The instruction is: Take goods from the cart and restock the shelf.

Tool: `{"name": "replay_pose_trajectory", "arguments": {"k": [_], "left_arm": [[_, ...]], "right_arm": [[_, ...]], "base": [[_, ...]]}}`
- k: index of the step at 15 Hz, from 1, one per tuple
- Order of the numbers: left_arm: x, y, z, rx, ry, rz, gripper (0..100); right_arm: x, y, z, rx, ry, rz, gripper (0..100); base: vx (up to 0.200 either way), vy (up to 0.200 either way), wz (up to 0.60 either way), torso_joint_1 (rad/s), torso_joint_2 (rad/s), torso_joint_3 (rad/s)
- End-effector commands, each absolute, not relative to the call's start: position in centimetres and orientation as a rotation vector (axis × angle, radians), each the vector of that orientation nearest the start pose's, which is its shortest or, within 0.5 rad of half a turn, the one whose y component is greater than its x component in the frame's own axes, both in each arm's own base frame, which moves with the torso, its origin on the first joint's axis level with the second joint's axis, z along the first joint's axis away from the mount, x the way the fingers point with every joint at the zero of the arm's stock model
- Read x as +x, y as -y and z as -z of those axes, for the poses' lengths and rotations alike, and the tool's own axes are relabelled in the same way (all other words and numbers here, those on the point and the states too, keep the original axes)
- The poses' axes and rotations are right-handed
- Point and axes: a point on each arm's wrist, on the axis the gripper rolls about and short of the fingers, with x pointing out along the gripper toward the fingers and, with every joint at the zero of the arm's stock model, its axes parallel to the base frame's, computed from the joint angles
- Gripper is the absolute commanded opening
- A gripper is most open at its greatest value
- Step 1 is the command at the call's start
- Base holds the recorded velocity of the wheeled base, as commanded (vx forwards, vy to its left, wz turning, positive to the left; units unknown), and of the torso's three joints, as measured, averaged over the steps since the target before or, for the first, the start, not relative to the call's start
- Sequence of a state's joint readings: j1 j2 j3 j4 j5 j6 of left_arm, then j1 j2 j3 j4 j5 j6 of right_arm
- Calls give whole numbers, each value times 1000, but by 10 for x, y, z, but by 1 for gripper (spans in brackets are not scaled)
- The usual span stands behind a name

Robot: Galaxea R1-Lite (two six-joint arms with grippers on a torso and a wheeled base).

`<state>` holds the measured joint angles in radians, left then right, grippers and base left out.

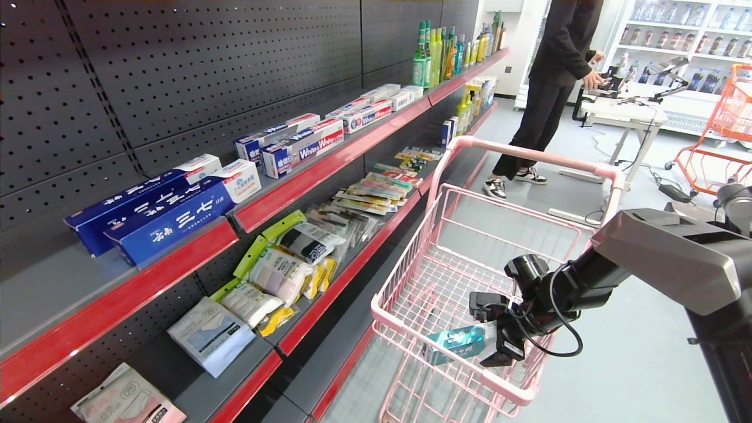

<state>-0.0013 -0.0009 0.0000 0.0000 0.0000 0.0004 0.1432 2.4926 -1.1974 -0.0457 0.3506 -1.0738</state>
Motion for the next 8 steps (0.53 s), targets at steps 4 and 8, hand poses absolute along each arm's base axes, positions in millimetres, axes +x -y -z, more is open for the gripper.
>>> {"name": "replay_pose_trajectory", "arguments": {"k": [4, 8], "left_arm": [[-23, 0, -75, 0, 0, 2, 100], [-23, 0, -75, 0, 0, 2, 100]], "right_arm": [[386, -63, 63, -768, -894, -1031, 0], [385, -61, 62, -715, -921, -996, 0]], "base": [[0, 0, 0, 0, 0, 0], [0, 0, 0, 0, 0, 0]]}}
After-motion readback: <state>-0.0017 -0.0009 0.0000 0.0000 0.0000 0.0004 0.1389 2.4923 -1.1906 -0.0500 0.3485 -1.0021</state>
